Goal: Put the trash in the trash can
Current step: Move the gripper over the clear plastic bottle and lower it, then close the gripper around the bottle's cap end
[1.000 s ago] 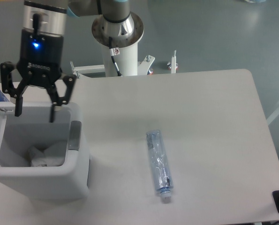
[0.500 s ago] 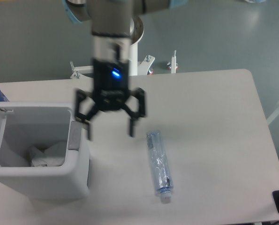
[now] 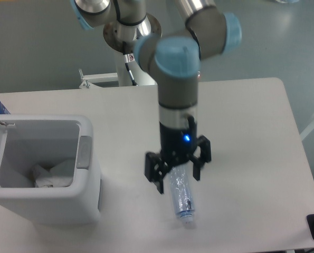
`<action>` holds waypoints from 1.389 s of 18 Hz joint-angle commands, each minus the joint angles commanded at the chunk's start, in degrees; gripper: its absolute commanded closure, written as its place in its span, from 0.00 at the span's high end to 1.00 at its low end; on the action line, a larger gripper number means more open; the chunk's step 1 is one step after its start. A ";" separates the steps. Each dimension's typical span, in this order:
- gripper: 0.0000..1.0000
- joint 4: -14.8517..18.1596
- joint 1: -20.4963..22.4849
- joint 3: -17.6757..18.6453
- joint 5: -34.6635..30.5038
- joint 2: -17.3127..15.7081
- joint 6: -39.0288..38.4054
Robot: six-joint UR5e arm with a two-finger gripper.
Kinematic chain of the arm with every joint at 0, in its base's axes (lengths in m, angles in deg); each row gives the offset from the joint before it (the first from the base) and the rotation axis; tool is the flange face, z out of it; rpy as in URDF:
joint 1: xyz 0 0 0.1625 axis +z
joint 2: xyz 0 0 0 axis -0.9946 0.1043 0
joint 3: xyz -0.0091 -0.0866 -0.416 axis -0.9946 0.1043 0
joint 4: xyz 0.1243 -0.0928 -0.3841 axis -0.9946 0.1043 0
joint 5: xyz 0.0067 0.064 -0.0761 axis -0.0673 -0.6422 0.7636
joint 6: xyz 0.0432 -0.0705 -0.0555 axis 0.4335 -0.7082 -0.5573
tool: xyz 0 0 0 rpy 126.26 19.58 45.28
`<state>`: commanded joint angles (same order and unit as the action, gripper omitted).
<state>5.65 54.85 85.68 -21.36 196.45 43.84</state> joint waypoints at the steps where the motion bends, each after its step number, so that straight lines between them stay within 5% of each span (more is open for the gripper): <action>1: 1.00 -0.09 -0.09 -0.61 -1.40 2.37 0.35; 5: 1.00 -0.88 -0.62 -3.87 -3.69 7.66 0.79; 13: 1.00 -0.97 -1.49 -4.22 -5.54 11.70 9.14; 25: 1.00 -2.02 -3.34 -5.37 -8.62 13.91 9.50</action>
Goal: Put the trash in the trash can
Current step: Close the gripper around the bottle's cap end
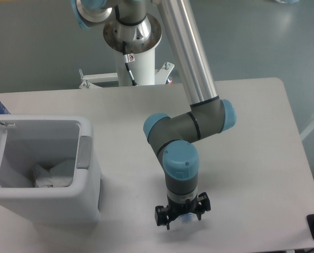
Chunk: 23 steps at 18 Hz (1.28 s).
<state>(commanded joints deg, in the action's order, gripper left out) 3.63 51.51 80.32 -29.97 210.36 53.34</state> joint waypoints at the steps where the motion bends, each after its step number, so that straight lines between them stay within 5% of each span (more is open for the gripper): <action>1: 1.00 -0.35 0.00 -0.09 -0.61 0.17 0.00; 6: 0.83 -0.44 -0.09 -0.18 -2.64 0.79 0.26; 14: 0.80 -0.36 -0.09 -0.09 -2.99 0.79 0.26; 16: 0.65 -0.44 -0.09 -0.09 -3.60 0.79 0.26; 23: 0.43 -0.36 -0.09 -0.44 -4.49 1.23 0.35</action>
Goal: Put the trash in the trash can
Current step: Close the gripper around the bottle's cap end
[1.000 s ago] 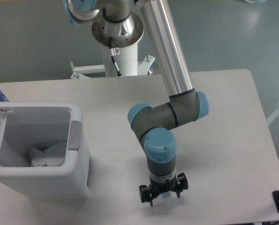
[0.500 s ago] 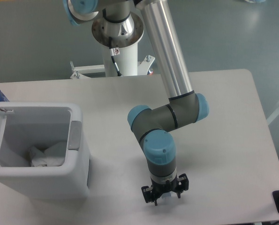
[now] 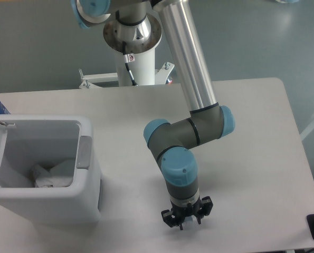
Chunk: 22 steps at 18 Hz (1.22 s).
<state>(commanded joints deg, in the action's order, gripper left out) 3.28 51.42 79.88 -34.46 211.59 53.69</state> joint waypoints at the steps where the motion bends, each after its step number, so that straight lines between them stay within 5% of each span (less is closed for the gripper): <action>1: 0.38 0.00 0.00 0.09 0.00 -0.09 0.00; 16: 0.17 0.26 0.00 -0.70 -1.49 -0.79 2.28; 22: 0.17 0.44 0.44 -1.14 -1.14 -2.90 3.52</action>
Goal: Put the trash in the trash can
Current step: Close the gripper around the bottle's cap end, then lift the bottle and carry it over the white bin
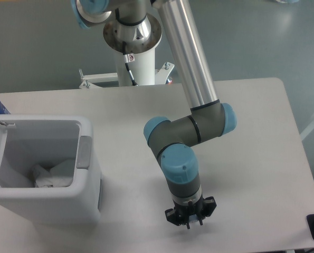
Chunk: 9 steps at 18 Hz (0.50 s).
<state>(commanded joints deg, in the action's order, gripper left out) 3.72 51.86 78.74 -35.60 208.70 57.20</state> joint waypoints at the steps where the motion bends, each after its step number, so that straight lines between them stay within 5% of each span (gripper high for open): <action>1: 0.17 -0.09 0.09 -0.61 0.00 -0.18 -0.09; 9: 0.17 -0.44 1.93 -9.57 5.09 -2.20 -6.58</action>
<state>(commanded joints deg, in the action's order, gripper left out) 3.28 53.80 69.17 -30.52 206.50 50.62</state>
